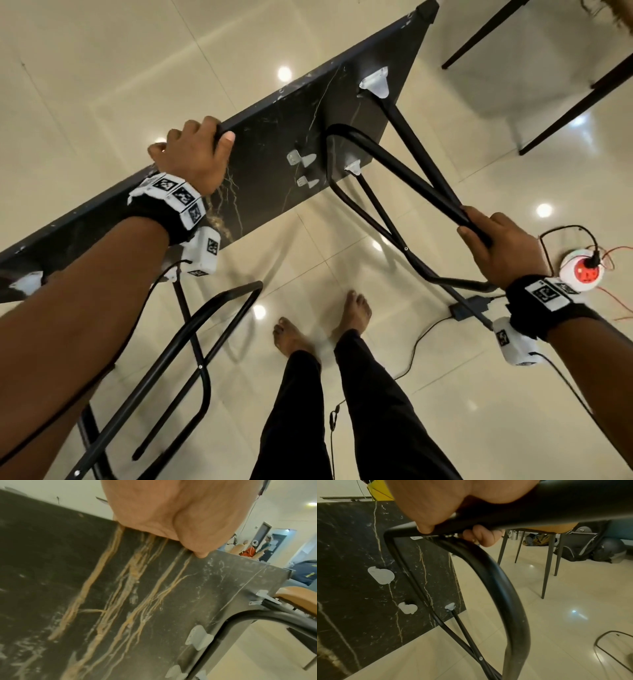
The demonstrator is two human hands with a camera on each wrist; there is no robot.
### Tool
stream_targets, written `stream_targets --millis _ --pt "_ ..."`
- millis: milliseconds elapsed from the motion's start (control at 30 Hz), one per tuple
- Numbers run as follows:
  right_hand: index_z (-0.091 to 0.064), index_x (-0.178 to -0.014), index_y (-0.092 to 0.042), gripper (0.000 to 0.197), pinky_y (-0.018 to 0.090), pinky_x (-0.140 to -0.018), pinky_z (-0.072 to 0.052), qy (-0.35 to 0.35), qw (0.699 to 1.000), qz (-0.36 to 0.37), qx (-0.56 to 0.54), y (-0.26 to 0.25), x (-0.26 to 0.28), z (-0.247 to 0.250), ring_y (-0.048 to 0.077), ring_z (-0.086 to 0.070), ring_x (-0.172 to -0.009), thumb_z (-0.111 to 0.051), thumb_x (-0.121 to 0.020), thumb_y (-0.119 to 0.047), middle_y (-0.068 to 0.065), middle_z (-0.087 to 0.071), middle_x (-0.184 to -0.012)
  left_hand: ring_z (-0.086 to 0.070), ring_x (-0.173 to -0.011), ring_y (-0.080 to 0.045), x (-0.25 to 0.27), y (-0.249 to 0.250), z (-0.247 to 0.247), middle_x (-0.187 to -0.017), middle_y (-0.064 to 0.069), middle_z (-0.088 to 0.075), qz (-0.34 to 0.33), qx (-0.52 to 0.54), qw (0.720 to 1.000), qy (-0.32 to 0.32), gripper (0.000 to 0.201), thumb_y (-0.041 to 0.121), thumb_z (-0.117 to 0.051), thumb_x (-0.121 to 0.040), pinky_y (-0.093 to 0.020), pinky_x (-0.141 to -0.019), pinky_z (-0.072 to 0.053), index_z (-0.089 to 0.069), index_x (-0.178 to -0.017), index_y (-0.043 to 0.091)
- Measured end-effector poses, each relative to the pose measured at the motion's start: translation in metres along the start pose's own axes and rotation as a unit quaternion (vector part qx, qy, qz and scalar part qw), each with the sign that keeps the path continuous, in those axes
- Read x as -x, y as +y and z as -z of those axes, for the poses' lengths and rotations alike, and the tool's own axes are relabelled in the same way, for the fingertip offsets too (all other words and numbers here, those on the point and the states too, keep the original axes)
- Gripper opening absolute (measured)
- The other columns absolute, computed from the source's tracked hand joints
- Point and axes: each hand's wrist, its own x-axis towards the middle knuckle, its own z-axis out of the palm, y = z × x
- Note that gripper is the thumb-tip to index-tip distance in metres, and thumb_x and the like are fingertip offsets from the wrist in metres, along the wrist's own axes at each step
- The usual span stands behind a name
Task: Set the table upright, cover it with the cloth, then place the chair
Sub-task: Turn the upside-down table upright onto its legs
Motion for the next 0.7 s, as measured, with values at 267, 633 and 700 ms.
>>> stream_targets --millis 267,633,700 --pt "-0.051 -0.141 -0.029 0.047 0.026 -0.052 -0.038 0.002 1.0 0.009 -0.012 -0.024 0.004 -0.013 0.026 -0.051 -0.057 -0.041 -0.1 -0.051 -0.003 -0.048 -0.083 -0.052 -0.078 -0.031 -0.05 0.037 -0.004 -0.083 -0.003 -0.05 -0.068 0.01 0.998 0.0 0.048 0.067 -0.026 -0.094 -0.04 -0.066 -0.039 -0.045 -0.095 0.023" --pt "-0.069 -0.125 -0.022 0.039 0.039 -0.063 -0.038 0.081 0.995 0.063 0.016 -0.054 -0.032 -0.009 0.033 -0.049 -0.076 -0.054 -0.097 -0.044 0.01 -0.055 -0.09 -0.056 -0.082 -0.031 -0.069 0.026 0.002 -0.084 -0.004 -0.059 -0.048 0.015 0.997 -0.053 0.05 0.071 -0.029 -0.092 -0.042 -0.077 -0.043 -0.05 -0.101 0.027" --pt "-0.065 -0.13 -0.021 0.038 0.043 -0.068 -0.041 0.069 0.996 0.04 0.033 -0.069 -0.035 -0.01 0.036 -0.051 -0.083 -0.059 -0.096 -0.038 0.011 -0.056 -0.096 -0.057 -0.082 -0.031 -0.071 0.025 0.002 -0.085 -0.004 -0.06 -0.049 0.02 0.997 -0.062 0.05 0.072 -0.029 -0.091 -0.041 -0.077 -0.044 -0.051 -0.101 0.028"
